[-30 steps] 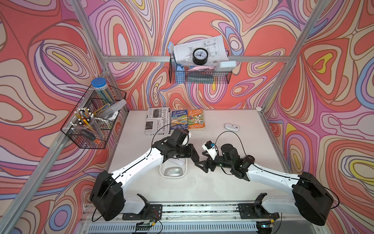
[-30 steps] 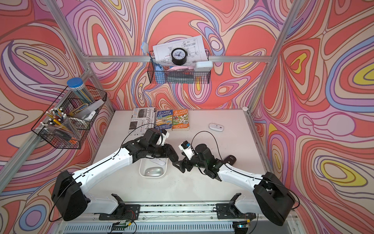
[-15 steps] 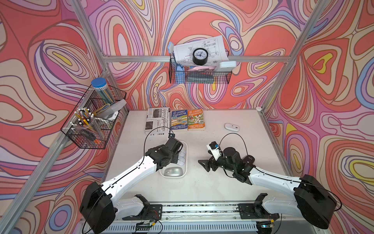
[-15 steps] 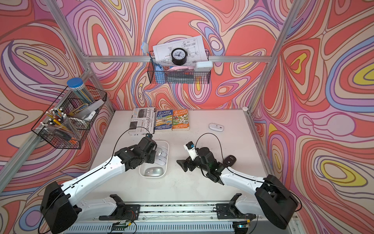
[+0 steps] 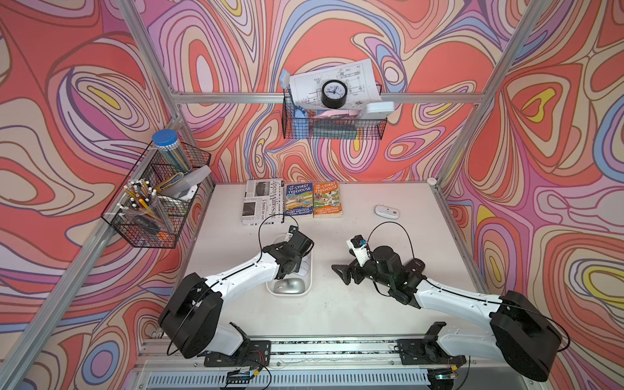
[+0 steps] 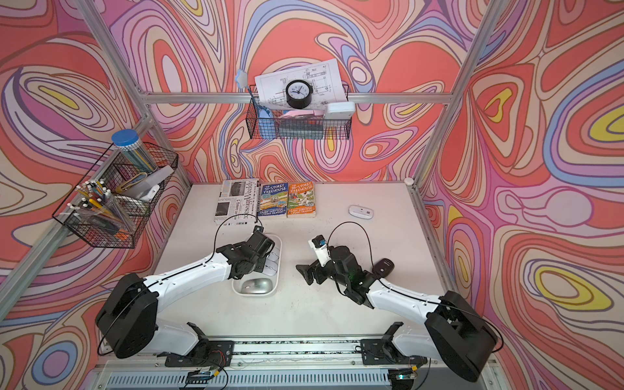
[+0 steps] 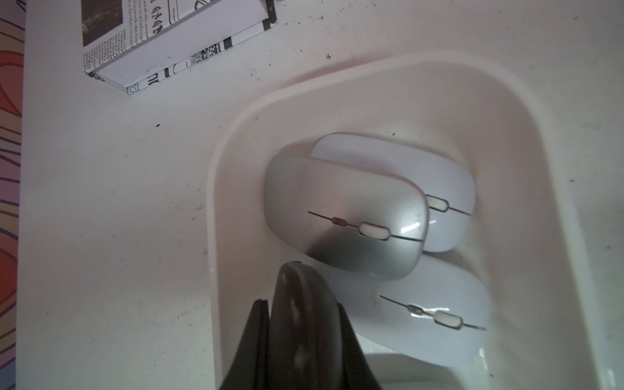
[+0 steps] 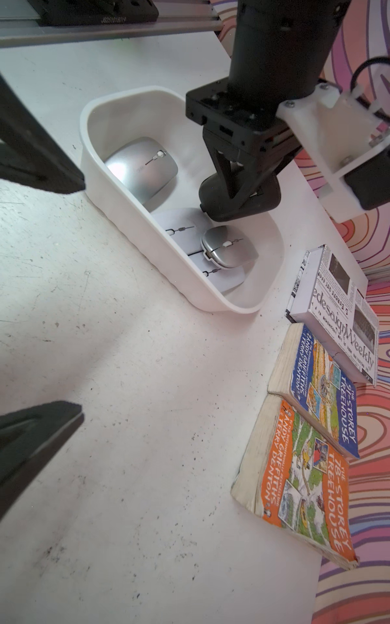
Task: Put the mouse in the storage box
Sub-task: Place the mouse in the storage box.
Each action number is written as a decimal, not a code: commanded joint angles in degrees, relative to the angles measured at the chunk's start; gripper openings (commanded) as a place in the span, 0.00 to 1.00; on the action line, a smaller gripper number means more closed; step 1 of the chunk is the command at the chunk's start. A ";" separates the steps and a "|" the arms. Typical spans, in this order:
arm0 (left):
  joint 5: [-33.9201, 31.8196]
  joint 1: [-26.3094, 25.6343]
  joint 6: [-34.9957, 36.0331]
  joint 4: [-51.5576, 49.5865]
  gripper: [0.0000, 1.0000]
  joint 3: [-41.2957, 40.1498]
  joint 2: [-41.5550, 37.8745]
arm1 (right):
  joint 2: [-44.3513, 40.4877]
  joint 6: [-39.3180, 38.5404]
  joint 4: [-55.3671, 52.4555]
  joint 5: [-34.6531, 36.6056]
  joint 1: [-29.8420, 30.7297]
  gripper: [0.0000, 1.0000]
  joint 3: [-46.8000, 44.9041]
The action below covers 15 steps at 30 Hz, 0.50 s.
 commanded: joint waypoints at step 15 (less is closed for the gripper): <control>6.08 -0.50 -4.00 3.12 0.57 -3.24 -1.18 | -1.06 1.26 0.22 5.81 0.07 0.98 -0.01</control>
